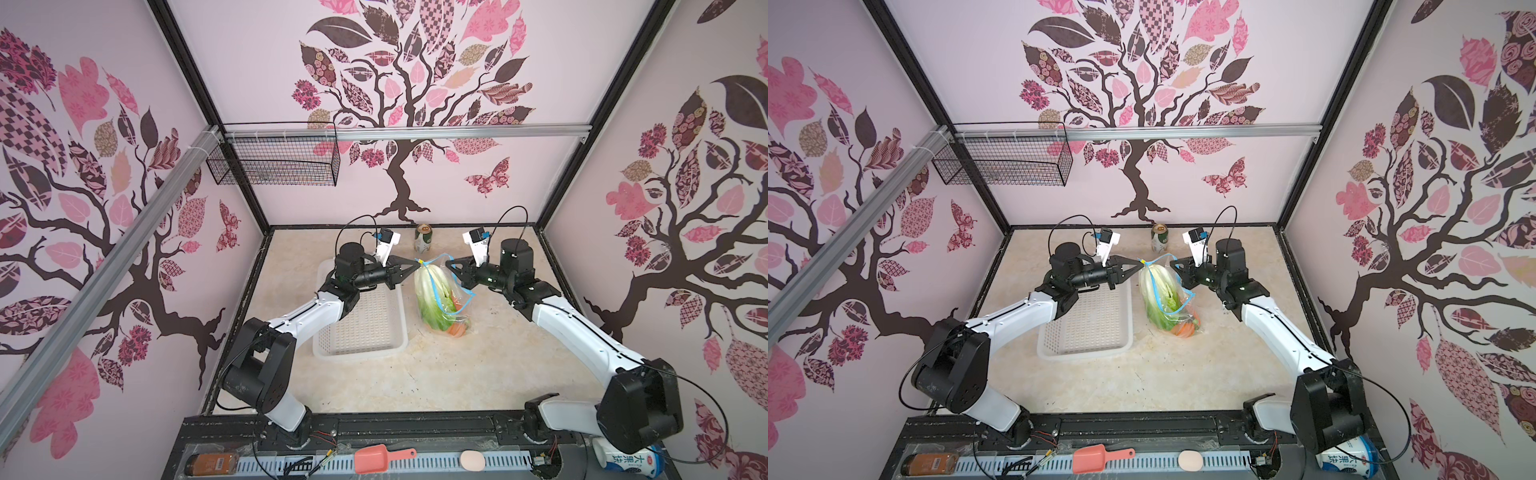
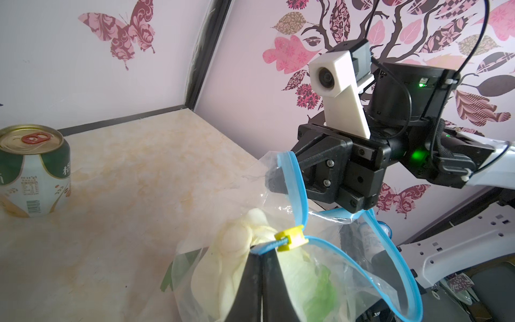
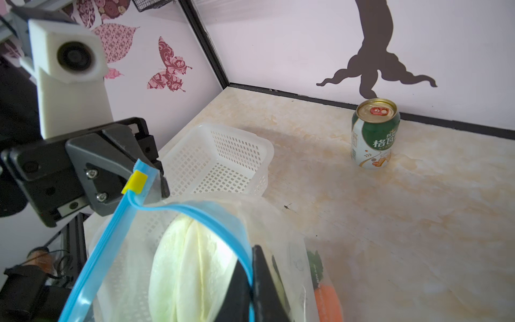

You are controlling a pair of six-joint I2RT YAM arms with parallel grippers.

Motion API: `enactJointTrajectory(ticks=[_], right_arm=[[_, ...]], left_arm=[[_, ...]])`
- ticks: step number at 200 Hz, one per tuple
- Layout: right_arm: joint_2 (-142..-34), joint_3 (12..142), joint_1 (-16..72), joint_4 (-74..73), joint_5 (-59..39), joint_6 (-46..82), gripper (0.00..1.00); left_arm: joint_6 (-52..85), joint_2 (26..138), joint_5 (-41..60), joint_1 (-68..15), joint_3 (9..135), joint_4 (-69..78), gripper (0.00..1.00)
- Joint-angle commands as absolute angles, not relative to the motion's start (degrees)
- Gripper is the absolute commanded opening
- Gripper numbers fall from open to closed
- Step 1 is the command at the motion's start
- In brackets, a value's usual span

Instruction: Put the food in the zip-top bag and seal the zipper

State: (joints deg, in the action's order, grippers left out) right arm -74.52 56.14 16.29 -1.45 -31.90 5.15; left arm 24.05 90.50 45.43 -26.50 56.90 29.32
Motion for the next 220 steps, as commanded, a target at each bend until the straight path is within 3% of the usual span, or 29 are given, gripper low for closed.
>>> enactJointTrajectory(ticks=[1, 54, 103, 158, 220], right_arm=[[-72.9, 61.2, 15.9, 2.2, -28.7, 4.0, 0.32], [-69.0, 67.7, 21.3, 6.3, -24.8, -2.1, 0.47], [-72.7, 75.0, 28.1, 9.8, -23.7, -7.1, 0.53], [-79.3, 79.3, 31.3, 15.2, -22.7, -14.0, 0.53], [-85.8, 83.5, 31.3, 20.5, -24.2, -16.8, 0.44]], left_arm=[[22.3, 87.3, 44.8, -26.3, 58.6, 27.7, 0.00], [20.4, 85.8, 42.8, -26.4, 59.2, 24.3, 0.00], [19.6, 84.9, 41.9, -26.5, 59.3, 22.2, 0.00], [18.6, 83.8, 41.3, -26.9, 59.4, 20.4, 0.00], [17.6, 83.3, 40.9, -27.1, 59.6, 19.0, 0.00]])
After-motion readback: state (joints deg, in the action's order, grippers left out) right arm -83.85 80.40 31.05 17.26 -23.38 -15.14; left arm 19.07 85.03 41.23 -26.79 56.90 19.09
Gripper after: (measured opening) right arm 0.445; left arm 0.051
